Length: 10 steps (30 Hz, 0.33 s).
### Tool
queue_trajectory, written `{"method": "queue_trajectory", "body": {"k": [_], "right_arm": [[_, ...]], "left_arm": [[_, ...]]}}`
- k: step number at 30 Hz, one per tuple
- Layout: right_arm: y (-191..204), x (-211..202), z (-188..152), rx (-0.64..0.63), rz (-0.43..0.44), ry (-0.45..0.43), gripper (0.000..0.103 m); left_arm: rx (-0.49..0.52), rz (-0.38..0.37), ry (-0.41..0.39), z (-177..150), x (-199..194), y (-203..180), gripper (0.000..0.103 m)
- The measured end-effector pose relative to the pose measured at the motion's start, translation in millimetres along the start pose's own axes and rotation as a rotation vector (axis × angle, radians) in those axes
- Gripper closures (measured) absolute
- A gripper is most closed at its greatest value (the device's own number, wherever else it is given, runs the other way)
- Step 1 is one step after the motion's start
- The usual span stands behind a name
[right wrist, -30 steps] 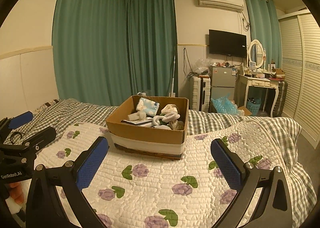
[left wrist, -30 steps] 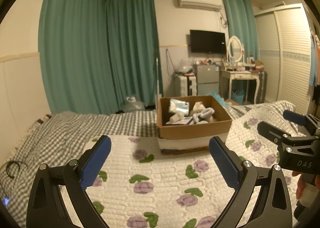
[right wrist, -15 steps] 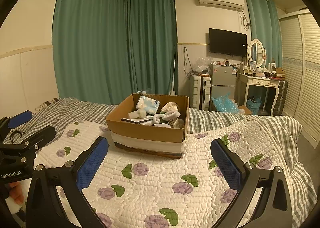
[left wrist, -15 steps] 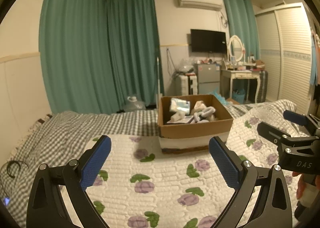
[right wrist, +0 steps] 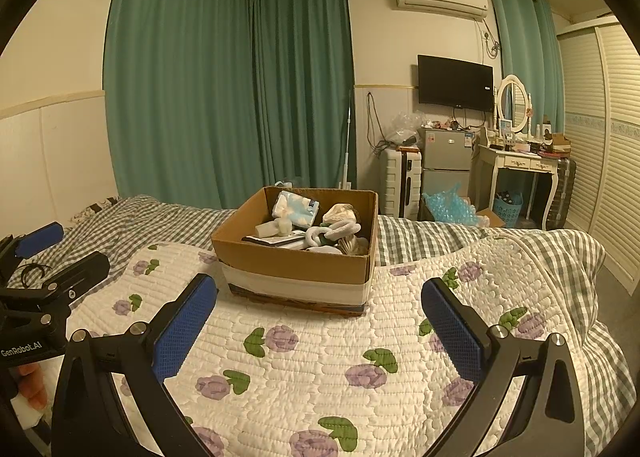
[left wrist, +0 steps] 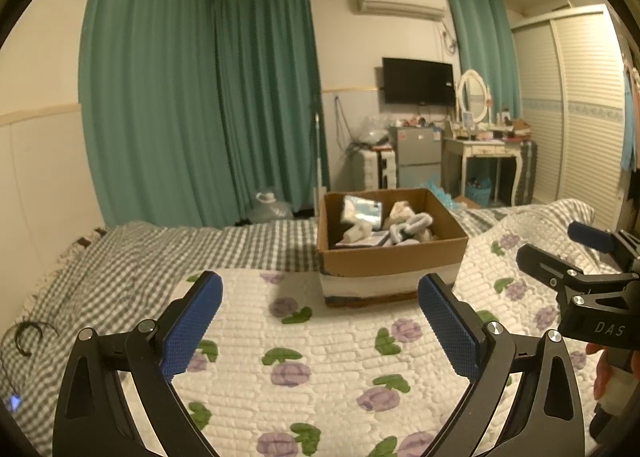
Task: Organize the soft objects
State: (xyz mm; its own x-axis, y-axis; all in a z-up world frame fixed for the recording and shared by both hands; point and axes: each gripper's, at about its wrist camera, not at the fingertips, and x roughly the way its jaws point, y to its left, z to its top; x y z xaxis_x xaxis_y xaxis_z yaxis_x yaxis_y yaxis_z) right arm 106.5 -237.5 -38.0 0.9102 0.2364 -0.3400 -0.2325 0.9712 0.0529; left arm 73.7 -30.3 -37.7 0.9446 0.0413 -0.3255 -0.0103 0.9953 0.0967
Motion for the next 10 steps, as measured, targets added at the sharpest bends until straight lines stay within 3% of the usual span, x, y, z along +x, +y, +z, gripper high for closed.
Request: {"method": "queue_trajectory", "body": {"k": [10], "right_arm": [[0.5, 0.9, -1.5, 0.006, 0.003, 0.002, 0.0]], "left_arm": [[0.004, 0.005, -0.013, -1.7, -1.4, 0.0, 0.003]]}}
